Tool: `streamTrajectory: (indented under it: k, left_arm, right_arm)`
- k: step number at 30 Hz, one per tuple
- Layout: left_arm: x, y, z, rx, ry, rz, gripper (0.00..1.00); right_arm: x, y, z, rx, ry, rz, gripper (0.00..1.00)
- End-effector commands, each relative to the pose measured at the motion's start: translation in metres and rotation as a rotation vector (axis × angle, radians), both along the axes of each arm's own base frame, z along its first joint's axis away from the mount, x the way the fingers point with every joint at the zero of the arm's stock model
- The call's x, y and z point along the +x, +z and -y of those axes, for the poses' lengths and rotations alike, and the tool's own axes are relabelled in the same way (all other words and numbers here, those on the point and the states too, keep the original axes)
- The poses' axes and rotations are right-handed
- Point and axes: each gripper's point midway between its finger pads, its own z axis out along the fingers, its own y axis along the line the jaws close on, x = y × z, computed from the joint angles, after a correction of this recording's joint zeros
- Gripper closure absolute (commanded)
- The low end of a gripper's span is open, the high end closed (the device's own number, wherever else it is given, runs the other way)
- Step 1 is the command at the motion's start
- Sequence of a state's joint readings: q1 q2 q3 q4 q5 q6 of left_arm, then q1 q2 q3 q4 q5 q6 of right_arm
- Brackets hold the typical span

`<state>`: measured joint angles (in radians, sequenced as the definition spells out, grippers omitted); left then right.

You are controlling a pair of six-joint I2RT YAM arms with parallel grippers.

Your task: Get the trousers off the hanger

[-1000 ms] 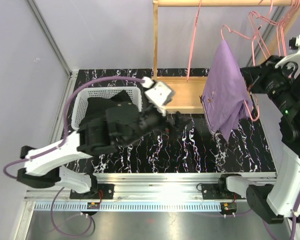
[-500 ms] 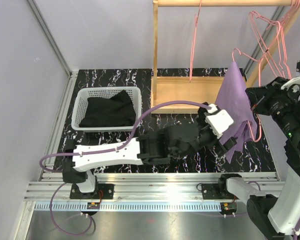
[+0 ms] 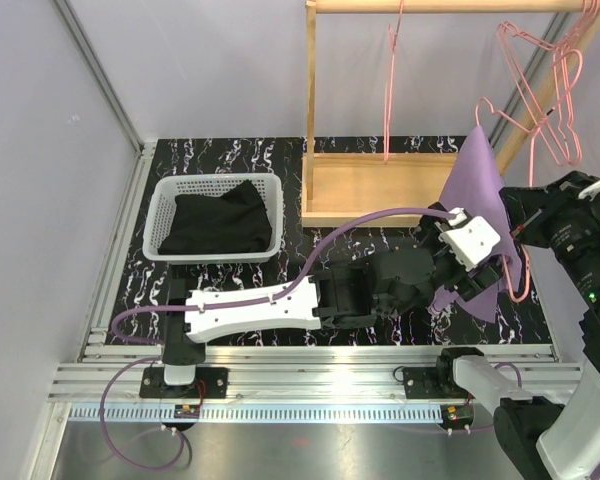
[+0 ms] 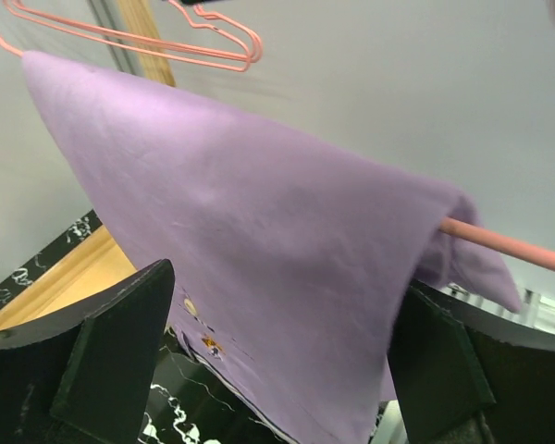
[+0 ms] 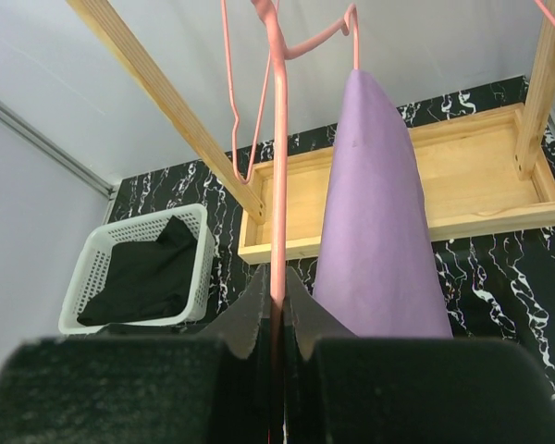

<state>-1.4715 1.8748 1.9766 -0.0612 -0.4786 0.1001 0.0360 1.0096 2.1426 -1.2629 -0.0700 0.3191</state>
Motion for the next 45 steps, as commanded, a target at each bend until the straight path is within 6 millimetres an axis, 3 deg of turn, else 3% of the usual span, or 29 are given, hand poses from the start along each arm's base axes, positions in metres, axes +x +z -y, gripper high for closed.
streamTrajectory:
  k: [1, 7, 10, 11, 14, 17, 18, 20, 21, 23, 25, 26, 27, 30, 31, 33, 35, 41, 45]
  left_arm:
    - [0.018, 0.027, -0.007, -0.088, 0.100, 0.020, 0.14]
    - [0.023, 0.023, -0.007, -0.063, 0.101, 0.014, 0.03]
    - [0.020, 0.024, -0.005, -0.077, 0.080, 0.006, 0.18]
    - [0.021, 0.024, -0.004, -0.082, 0.083, 0.004, 0.28]
    - [0.021, 0.026, 0.000, -0.094, 0.071, 0.005, 0.32]
    - [0.022, 0.028, 0.006, -0.095, 0.078, 0.005, 0.54]
    - [0.024, 0.029, 0.005, -0.093, 0.088, 0.004, 0.79]
    - [0.026, 0.032, -0.001, -0.098, 0.110, -0.001, 0.98]
    - [0.026, 0.033, -0.004, -0.100, 0.113, -0.005, 1.00]
    - [0.027, 0.029, -0.011, -0.086, 0.122, -0.012, 1.00]
    - [0.025, 0.045, -0.029, -0.116, 0.126, -0.017, 1.00]
    - [0.026, 0.033, -0.033, -0.090, 0.138, -0.018, 1.00]
    - [0.025, 0.049, -0.049, -0.125, 0.145, -0.017, 1.00]
    - [0.028, 0.048, -0.068, -0.125, 0.179, -0.015, 1.00]
    - [0.028, 0.061, -0.082, -0.154, 0.196, -0.016, 1.00]
    - [0.030, 0.066, -0.094, -0.165, 0.215, -0.019, 1.00]
    - [0.028, 0.088, -0.112, -0.230, 0.222, -0.022, 1.00]
    - [0.026, 0.139, -0.156, -0.345, 0.240, -0.008, 1.00]
    - [0.023, 0.175, -0.185, -0.427, 0.247, 0.019, 1.00]
  right_arm:
    - [-0.012, 0.049, -0.002, 0.018, 0.009, 0.194, 1.00]
    - [-0.008, 0.049, -0.003, 0.020, 0.013, 0.194, 1.00]
    - [-0.008, 0.048, -0.007, 0.028, 0.037, 0.193, 1.00]
    - [-0.008, 0.048, -0.008, 0.033, 0.042, 0.197, 1.00]
    - [-0.007, 0.049, -0.010, 0.033, 0.053, 0.195, 1.00]
    - [-0.007, 0.048, -0.011, 0.029, 0.061, 0.196, 1.00]
    - [-0.005, 0.045, -0.010, 0.021, 0.055, 0.189, 1.00]
    - [-0.001, 0.038, -0.004, 0.007, 0.021, 0.168, 1.00]
    - [0.002, 0.034, -0.001, -0.012, 0.010, 0.161, 1.00]
    - [0.009, 0.026, 0.009, -0.037, -0.040, 0.141, 1.00]
    - [0.020, 0.012, 0.020, -0.078, -0.093, 0.100, 1.00]
    - [0.023, 0.009, 0.021, -0.090, -0.100, 0.096, 1.00]
    - [0.025, 0.002, 0.023, -0.108, -0.104, 0.086, 1.00]
    - [0.032, -0.009, 0.025, -0.140, -0.105, 0.070, 1.00]
    - [0.034, -0.013, 0.023, -0.140, -0.095, 0.063, 1.00]
    - [0.042, -0.025, 0.020, -0.143, -0.077, 0.028, 1.00]
    - [0.048, -0.037, 0.018, -0.140, -0.063, 0.001, 1.00]
    - [0.051, -0.062, 0.017, -0.132, -0.058, -0.030, 1.00]
    - [0.048, -0.073, 0.002, -0.093, 0.012, -0.020, 1.00]
